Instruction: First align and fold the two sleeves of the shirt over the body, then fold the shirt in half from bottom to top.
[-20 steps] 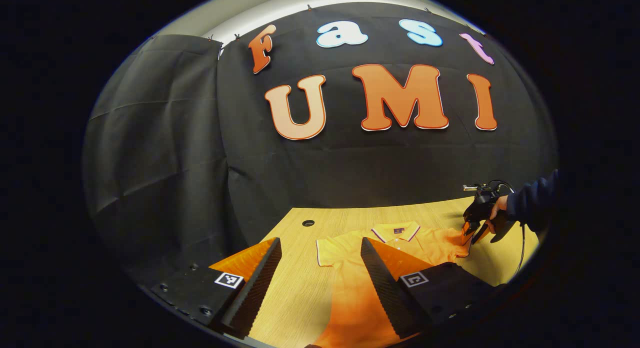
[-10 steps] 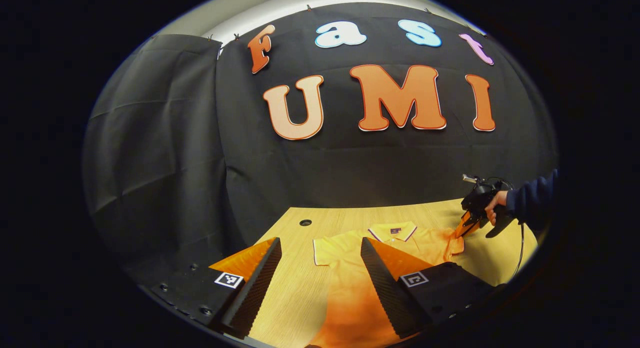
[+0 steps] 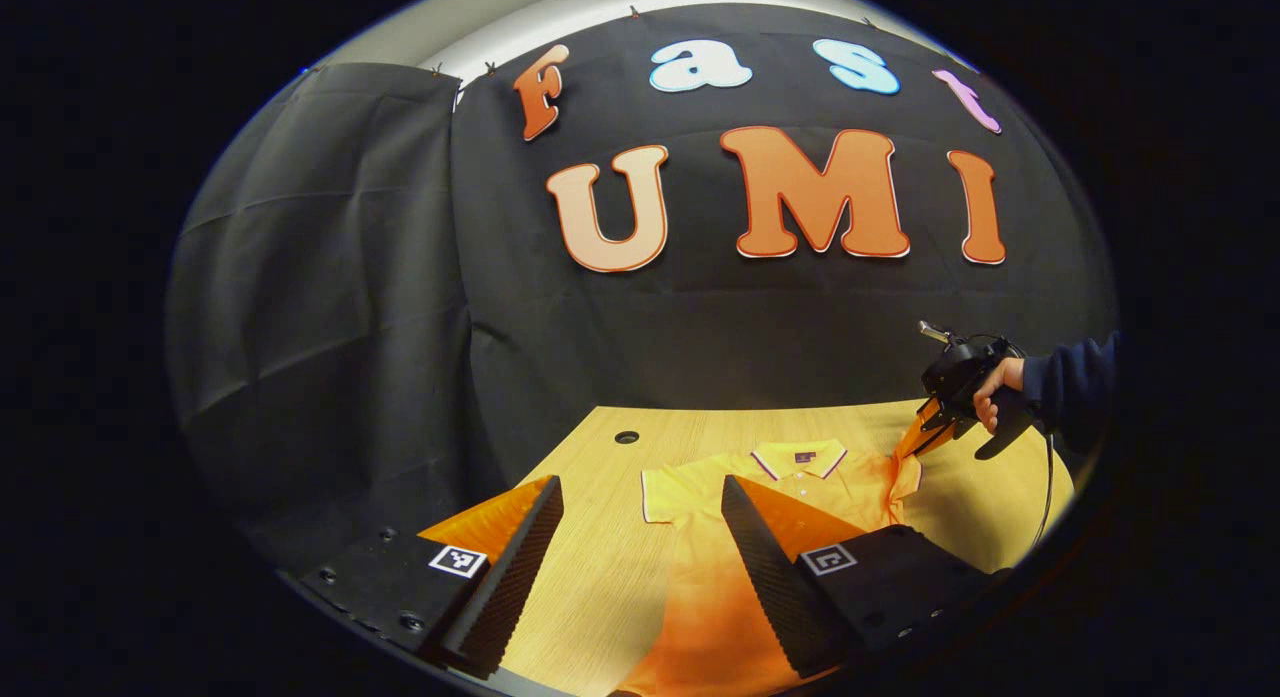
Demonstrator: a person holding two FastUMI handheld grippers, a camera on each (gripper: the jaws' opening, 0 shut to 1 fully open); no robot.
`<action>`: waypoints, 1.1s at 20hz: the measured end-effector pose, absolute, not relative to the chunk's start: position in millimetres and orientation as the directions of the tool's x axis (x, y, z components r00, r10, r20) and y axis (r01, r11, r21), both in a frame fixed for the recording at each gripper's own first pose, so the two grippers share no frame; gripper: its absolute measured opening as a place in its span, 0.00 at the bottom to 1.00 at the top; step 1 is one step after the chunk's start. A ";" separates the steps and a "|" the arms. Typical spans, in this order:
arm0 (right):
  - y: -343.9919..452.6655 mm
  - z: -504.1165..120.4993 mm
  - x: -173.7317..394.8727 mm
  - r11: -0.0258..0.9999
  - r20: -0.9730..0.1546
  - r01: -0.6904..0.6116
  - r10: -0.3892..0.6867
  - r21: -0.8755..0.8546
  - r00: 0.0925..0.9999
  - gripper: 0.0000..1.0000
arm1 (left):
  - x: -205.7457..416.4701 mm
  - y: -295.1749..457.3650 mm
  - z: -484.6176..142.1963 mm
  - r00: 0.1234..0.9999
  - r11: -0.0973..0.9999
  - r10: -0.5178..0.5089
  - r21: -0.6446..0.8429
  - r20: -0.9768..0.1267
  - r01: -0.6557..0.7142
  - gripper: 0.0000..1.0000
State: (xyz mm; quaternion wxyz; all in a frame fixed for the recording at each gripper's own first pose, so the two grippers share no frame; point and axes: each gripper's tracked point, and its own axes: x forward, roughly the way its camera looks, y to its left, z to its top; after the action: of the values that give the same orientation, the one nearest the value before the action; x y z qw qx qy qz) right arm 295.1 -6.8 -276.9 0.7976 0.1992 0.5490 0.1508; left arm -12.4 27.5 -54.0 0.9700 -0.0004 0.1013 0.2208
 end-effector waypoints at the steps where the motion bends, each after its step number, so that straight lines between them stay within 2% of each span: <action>1: -5.1 -277.3 294.5 0.875 -0.817 -0.017 0.459 0.484 0.350 0.04 | -14.2 29.9 -55.5 0.878 0.899 0.435 0.039 -0.200 -0.436 0.98; 2: -0.9 -273.2 295.6 0.867 -0.809 -0.016 0.472 0.499 0.350 0.05 | -16.1 34.5 -55.2 0.874 0.895 0.442 0.032 -0.200 -0.445 1.00; 8: 13.3 -252.0 292.5 0.832 -0.771 -0.023 0.524 0.554 0.362 0.02 | -5.9 55.7 -69.2 0.875 0.897 0.421 -0.032 -0.237 -0.440 0.98; 9: 13.5 -249.3 291.3 0.831 -0.764 -0.031 0.525 0.556 0.376 0.32 | -3.0 59.9 -73.1 0.880 0.903 0.408 -0.037 -0.245 -0.429 0.98; 10: 13.0 -242.2 292.3 0.829 -0.753 -0.042 0.527 0.558 0.393 0.47 | 3.4 64.3 -77.1 0.884 0.910 0.389 -0.045 -0.258 -0.413 0.98; 11: 13.3 -236.4 291.2 0.831 -0.748 -0.047 0.522 0.554 0.410 0.45 | 11.2 68.8 -83.2 0.891 0.917 0.365 -0.058 -0.270 -0.394 0.98; 12: 12.8 -230.3 290.6 0.835 -0.744 -0.049 0.514 0.549 0.427 0.52 | 20.7 73.8 -88.5 0.896 0.925 0.337 -0.079 -0.290 -0.373 0.98; 14: 10.2 -218.2 288.9 0.843 -0.732 -0.038 0.488 0.537 0.475 0.78 | 40.3 87.4 -106.5 0.900 0.932 0.284 -0.125 -0.332 -0.340 0.98; 15: 7.3 -211.0 284.5 0.846 -0.725 -0.024 0.471 0.533 0.503 0.75 | 48.0 92.3 -115.6 0.900 0.938 0.244 -0.146 -0.361 -0.313 0.98; 19: 1.2 -185.7 271.2 0.846 -0.673 0.017 0.410 0.532 0.616 0.89 | 96.9 112.0 -140.8 0.881 0.963 0.131 -0.152 -0.455 -0.221 0.98; 22: -13.4 -174.5 249.4 0.884 -0.661 0.023 0.332 0.467 0.673 0.90 | 122.9 122.3 -159.0 0.846 0.971 0.080 -0.149 -0.527 -0.185 0.99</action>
State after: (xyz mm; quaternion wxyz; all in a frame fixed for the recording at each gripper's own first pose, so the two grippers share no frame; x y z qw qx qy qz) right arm 249.4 -13.4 -174.5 0.8865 0.2249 0.3950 0.0870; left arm 122.9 122.3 -159.0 0.9558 -0.0974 0.2685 0.0692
